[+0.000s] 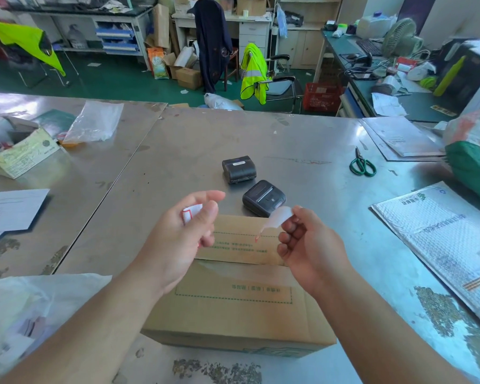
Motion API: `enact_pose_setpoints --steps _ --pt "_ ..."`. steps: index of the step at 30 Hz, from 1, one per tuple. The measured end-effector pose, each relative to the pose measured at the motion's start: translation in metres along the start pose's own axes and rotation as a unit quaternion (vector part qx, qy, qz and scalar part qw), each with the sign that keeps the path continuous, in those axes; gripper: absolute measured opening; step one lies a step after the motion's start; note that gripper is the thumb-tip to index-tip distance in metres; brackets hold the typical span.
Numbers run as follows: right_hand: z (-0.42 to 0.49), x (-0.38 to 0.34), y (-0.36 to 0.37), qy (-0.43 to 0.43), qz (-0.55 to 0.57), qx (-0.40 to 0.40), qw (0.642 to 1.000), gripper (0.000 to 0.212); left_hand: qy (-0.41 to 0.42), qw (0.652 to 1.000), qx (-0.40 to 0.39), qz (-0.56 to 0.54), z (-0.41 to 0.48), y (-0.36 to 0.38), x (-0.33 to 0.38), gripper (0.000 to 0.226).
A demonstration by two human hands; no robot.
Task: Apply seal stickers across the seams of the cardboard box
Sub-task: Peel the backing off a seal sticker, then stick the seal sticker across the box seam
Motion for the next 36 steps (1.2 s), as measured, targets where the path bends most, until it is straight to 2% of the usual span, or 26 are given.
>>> enact_pose_setpoints --steps 2,7,11,24,26,28,30,31,33,36 --pt "0.0 0.004 0.005 0.016 -0.005 -0.002 1.0 0.024 0.039 0.998 0.021 0.049 0.002 -0.004 0.004 0.018" --pt "0.0 0.011 0.024 0.041 -0.01 -0.013 0.999 0.028 0.094 0.975 0.06 0.194 -0.001 -0.012 0.008 0.021" --pt "0.0 0.017 0.033 0.046 -0.025 -0.018 0.998 0.028 0.132 0.909 0.104 0.381 -0.004 -0.013 0.009 0.032" --pt "0.007 0.024 0.043 0.071 -0.038 -0.029 0.996 0.029 0.179 0.876 0.103 0.436 0.004 -0.003 0.007 0.014" --pt "0.006 0.024 0.045 0.073 -0.038 -0.037 0.996 0.03 0.153 0.893 0.112 0.408 0.007 -0.008 0.002 0.017" --pt "0.007 0.022 0.047 0.068 -0.027 -0.044 0.996 0.033 0.089 0.927 0.143 0.334 0.011 -0.018 -0.006 0.016" --pt "0.008 0.016 0.046 0.049 -0.024 -0.038 0.998 0.033 -0.012 0.969 0.197 0.148 0.012 -0.032 -0.019 0.018" --pt "0.009 0.014 0.044 0.032 -0.045 -0.035 0.998 0.03 -0.069 0.975 0.21 0.037 0.011 -0.033 -0.028 0.019" --pt "0.008 0.012 0.046 -0.014 -0.15 -0.045 0.988 0.019 -0.161 0.957 0.207 -0.125 0.006 -0.029 -0.042 0.019" --pt "-0.001 0.02 0.061 -0.079 -0.293 -0.11 0.946 0.021 -0.195 0.941 0.197 -0.197 0.002 -0.026 -0.048 0.024"
Point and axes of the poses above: each hand's wrist, its own z-axis towards the middle knuckle, its own y-axis out of the palm, x = y × z, the point moved 8 cm from there along z, towards the middle knuckle, and after that the axes turned 5 degrees about x, right-handed, at the moved point
